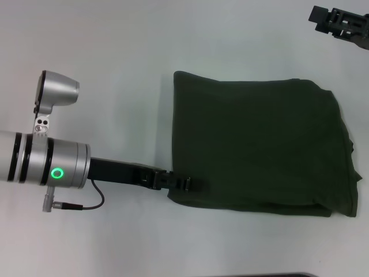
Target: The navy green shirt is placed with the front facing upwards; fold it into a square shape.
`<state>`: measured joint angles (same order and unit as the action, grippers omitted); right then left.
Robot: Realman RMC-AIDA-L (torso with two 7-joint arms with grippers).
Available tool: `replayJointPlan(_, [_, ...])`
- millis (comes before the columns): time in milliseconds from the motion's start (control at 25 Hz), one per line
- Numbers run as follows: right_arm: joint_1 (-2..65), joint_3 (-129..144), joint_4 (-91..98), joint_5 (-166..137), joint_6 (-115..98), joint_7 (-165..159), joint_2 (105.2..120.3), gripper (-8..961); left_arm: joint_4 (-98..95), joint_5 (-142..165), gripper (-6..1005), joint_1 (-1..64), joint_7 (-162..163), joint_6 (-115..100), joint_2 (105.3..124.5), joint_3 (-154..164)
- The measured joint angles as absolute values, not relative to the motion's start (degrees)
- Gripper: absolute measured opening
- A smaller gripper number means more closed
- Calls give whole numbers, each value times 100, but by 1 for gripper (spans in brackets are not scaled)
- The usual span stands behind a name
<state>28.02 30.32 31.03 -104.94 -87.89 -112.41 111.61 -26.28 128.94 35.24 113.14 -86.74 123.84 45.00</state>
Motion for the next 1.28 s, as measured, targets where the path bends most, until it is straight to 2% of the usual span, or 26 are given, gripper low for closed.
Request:
replayJointPlan(520, [2796,3032,3103,-10494,-8789,-11203,11166,779,-2587,12906,726,3591,11403,-8346,12340,4580])
replayJointPlan(640, [2793,3031,3102,-10494,-8798,-11200,11173,779,-2601,12897,530,3569,11431,-8358,12339,4558])
replayJointPlan(1120, [2743,2991,3103,-10494,-8871,-11189,11170,779,-2632,12865,65,3544,11415,-8424,12331,4528])
replayJointPlan(1280, [2730,2985,3103,-10494,-8874,-11188,11170,778,-2635,12880,26,3536,11356,-8404,12333,4526])
